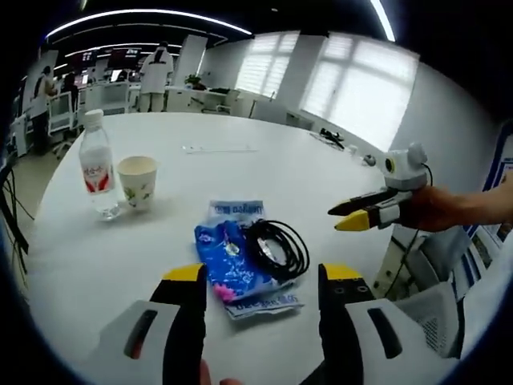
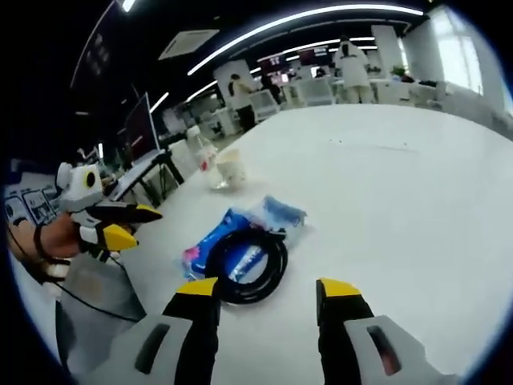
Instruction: Arrange the tabletop items into an orderly group along one side of the table until the central work area is clear of visible clutter.
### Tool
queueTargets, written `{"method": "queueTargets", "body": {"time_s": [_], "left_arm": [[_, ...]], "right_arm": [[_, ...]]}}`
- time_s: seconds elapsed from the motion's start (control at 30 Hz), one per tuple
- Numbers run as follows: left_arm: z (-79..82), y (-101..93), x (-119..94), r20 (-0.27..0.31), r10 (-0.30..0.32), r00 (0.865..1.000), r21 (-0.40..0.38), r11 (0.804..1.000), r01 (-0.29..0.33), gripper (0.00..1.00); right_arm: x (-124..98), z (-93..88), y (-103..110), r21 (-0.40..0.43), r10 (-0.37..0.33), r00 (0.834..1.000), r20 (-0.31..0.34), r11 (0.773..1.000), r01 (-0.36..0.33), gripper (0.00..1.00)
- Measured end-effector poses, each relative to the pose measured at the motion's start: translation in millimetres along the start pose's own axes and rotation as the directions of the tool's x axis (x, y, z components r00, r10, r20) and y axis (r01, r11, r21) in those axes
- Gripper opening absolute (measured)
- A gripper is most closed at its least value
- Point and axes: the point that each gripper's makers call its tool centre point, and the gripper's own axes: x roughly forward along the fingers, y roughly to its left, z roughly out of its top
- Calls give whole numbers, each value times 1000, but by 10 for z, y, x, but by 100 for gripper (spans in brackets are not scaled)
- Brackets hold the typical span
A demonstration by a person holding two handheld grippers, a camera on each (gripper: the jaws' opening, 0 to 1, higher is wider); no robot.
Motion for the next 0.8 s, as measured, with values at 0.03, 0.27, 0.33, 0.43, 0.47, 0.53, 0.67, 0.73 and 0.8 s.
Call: {"method": "queueTargets", "body": {"time_s": [0.03,0.27,0.33,0.43,0.47,0.53,0.67,0.73,0.8], "left_arm": [[-4,-5,21,-4,-2,1000,-2,1000,2,55],[-70,74,277,-33,24,999,-88,996,-27,48],[-49,31,326,-39,25,999,-98,995,-29,45],[-41,32,422,-51,20,999,-135,991,-27,40],[-42,-15,438,-58,19,998,-138,990,-27,40],[-74,-13,494,-71,19,997,-148,989,-30,39],[-173,-25,560,-98,26,995,-169,985,-42,36],[-193,-28,588,-104,30,994,-181,982,-48,34],[-220,-34,616,-117,34,993,-191,980,-56,32]], "right_arm": [[-9,-2,11,3,-2,1000,-2,1000,2,47],[132,-75,-58,47,-34,999,-36,998,36,44],[178,-95,-54,69,-41,998,-39,997,44,42],[290,-109,-44,82,-44,997,-55,995,49,40],[314,-94,-17,87,-44,997,-60,995,49,39],[357,-95,-9,94,-45,997,-59,994,50,38],[490,-115,-6,112,-50,996,-76,992,58,35],[570,-136,-64,126,-61,994,-85,989,72,34],[591,-177,-63,149,-64,994,-90,986,77,33]]}}
